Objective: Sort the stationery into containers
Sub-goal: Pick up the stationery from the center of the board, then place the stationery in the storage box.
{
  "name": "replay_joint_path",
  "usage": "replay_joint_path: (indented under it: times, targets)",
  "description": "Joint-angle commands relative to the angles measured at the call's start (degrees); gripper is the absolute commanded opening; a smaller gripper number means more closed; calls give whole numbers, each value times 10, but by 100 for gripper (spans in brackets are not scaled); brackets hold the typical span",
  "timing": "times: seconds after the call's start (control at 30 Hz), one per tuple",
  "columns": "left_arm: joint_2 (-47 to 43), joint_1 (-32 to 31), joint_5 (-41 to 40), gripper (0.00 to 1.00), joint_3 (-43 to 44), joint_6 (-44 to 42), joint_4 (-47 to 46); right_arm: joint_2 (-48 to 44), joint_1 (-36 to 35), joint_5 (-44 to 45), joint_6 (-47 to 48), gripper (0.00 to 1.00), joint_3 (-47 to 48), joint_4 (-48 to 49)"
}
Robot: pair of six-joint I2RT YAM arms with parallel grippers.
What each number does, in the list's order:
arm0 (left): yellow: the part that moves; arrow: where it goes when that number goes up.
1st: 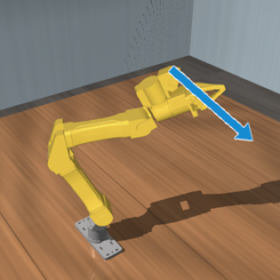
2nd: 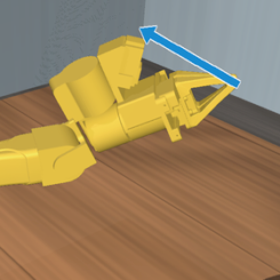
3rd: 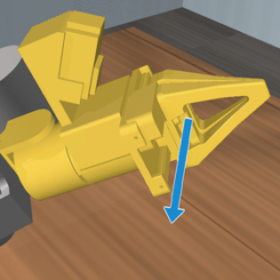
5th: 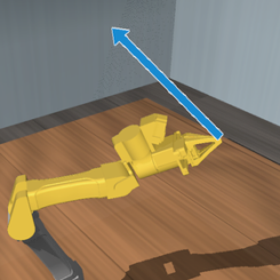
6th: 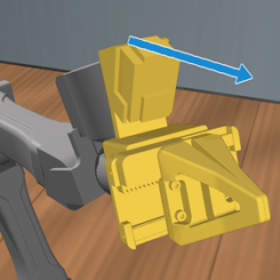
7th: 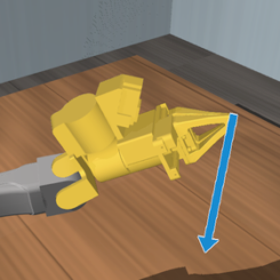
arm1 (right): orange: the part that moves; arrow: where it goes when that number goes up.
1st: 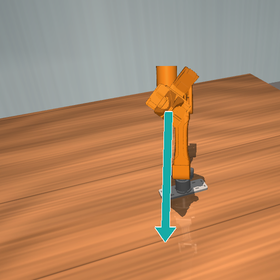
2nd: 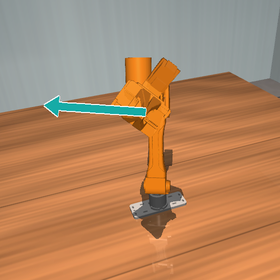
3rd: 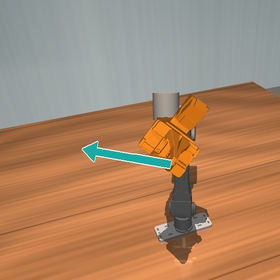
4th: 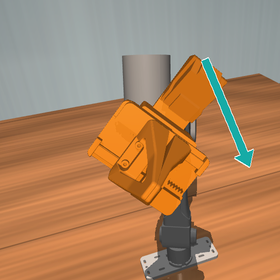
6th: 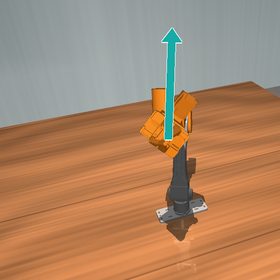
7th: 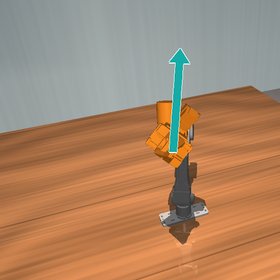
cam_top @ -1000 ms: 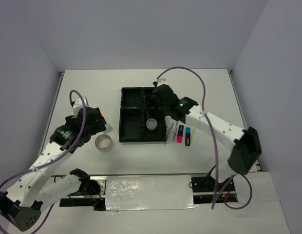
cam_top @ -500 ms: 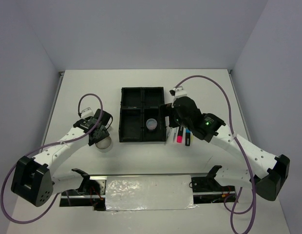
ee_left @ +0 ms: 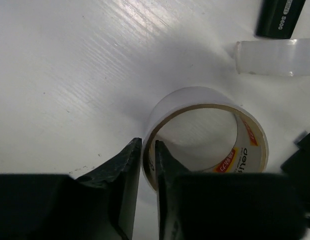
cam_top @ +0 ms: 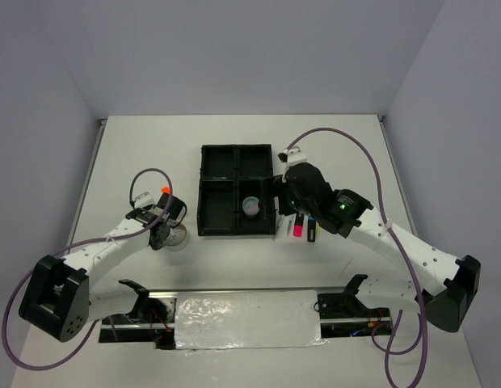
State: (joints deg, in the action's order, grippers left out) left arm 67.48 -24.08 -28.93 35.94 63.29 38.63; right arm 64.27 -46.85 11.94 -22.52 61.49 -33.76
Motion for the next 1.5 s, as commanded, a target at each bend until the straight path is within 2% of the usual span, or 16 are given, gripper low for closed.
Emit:
replay_joint_path:
  times: [0.0, 0.1, 0.17, 0.33, 0.43, 0.5, 0.6, 0.73, 0.83, 0.97, 1.27, 1.37, 1.47]
  targets:
    - [5, 3, 8, 24, -7, 9, -15, -14, -10, 7, -2, 100, 27, -7]
    - [-14, 3, 13, 7, -4, 9, 4, -27, -16, 15, -2, 100, 35, -17]
    - [-52, 3, 23, 0, 8, 7, 35, -38, -18, 19, -1, 100, 41, -21]
    - [-174, -1, 55, 0, 66, -42, 77, -48, -17, 26, 5, 100, 49, -20]
    - [-205, -2, 91, 0, 122, -99, 58, -42, -18, 30, 6, 100, 54, -21]
    - [-212, -3, 113, 0, 154, -148, 5, -36, -18, 31, 6, 100, 57, -20]
    - [-163, -3, 137, 0, 205, -200, -41, -32, -18, 31, 3, 100, 64, -21]
    - [-52, -6, 177, 0, 268, -233, -65, -36, -18, 30, 1, 100, 67, -27]
    - [3, -18, 170, 0, 301, -236, -69, -48, -18, 39, 0, 100, 64, -39]
    - [74, -42, 139, 6, 342, -236, -45, -63, -18, 55, 3, 100, 56, -51]
    - [168, -57, 100, 14, 341, -236, -67, -79, -17, 61, 7, 100, 47, -61]
    - [184, -57, 85, 15, 342, -234, -67, -79, -17, 58, 8, 100, 43, -59]
    - [196, -57, 84, 20, 336, -233, -80, -78, -17, 56, 9, 100, 40, -56]
